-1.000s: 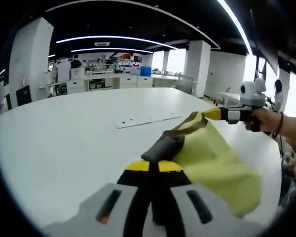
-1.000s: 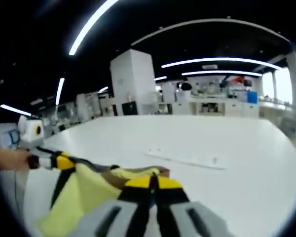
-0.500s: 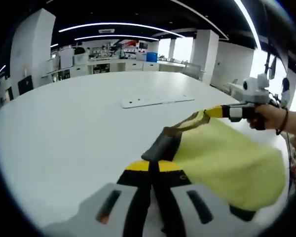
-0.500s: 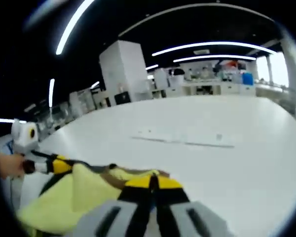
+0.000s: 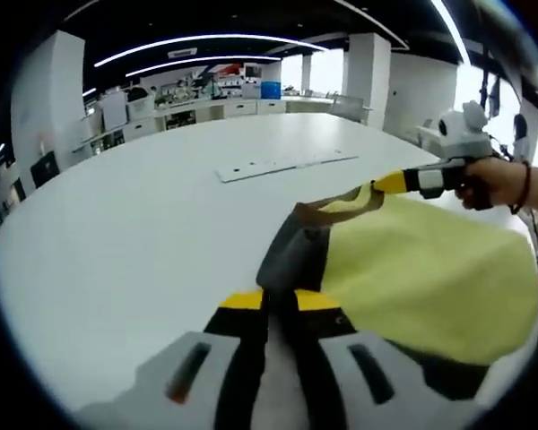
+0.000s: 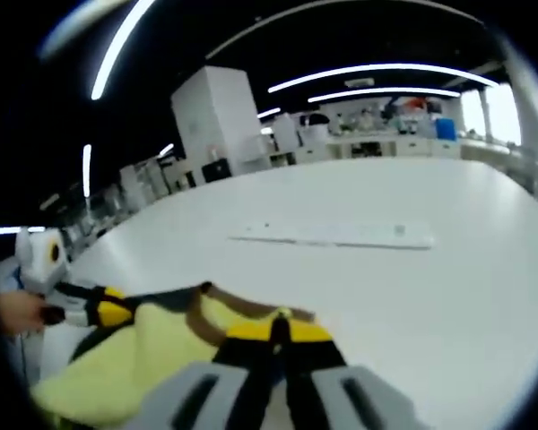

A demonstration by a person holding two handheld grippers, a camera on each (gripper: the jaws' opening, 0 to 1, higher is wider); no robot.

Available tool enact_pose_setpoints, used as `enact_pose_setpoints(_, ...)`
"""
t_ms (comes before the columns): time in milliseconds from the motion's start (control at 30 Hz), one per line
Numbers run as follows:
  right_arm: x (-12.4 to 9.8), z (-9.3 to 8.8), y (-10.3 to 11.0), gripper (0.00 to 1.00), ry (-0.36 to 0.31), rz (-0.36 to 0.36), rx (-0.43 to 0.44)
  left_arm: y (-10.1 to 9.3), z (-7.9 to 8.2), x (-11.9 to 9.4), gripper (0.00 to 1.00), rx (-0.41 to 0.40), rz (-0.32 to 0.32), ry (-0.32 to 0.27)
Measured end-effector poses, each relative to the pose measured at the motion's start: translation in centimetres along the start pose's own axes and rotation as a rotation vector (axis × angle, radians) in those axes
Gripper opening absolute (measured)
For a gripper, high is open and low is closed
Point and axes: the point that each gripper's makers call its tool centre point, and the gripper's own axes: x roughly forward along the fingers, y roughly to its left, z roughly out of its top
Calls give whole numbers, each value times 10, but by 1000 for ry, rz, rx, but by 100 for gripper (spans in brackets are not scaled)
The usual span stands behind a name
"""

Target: Fold the garment on the visible template until the final outline fits inside the template.

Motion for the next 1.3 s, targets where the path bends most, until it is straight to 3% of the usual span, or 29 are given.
enact_pose_setpoints(100,-4,6,11,12,-9,23,-22,4,6,-3,28,8,11,-22)
enact_pose_setpoints(433,-26,16,39,49,5,108,-110,-8,21,-33,48,22,-17,-72)
enact_pose_setpoints(533,-35,16,38,52,6,102,-176,-8,22,-42,55,38,-19,-82)
enact_pose_setpoints(900,-70,5,49,61,24,119,-233,-20,21,-75,75,28,-65,-108)
enact_pose_setpoints(1133,-96,-1,55,64,8,132,-252,-27,11,-91,79,6,-93,-108)
enact_pose_setpoints(1300,-114,-15,57,63,26,136,-270,-22,5,-104,78,-29,-96,-118)
